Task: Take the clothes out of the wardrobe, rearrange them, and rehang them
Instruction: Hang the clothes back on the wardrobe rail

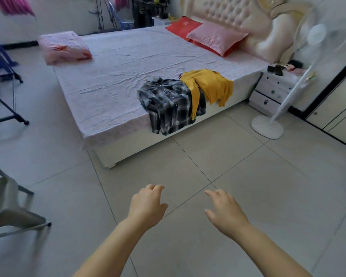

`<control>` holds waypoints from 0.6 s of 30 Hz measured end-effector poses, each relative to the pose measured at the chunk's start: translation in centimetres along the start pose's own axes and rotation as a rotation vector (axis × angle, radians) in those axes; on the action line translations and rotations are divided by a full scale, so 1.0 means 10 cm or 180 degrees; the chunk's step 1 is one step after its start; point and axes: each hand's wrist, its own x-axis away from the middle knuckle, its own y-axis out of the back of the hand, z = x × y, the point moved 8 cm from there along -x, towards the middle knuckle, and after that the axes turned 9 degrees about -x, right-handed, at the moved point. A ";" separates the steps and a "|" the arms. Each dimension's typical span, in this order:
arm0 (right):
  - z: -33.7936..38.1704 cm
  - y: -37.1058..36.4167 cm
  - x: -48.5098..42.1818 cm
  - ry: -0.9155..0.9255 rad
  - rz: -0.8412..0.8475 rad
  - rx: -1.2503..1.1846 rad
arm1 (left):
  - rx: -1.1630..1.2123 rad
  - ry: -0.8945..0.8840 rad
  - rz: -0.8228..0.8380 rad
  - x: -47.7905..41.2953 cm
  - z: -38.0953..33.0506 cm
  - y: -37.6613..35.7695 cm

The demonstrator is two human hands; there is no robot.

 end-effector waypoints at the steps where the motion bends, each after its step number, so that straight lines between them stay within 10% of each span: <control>1: 0.00 0.06 -0.18 0.0015 0.0021 0.0014 | 0.0019 0.0028 0.0020 -0.16 0.02 0.04; 18: 0.05 1.40 -3.82 0.0598 0.0478 0.0146 | 0.0286 0.0704 -0.0119 -3.34 -0.01 1.38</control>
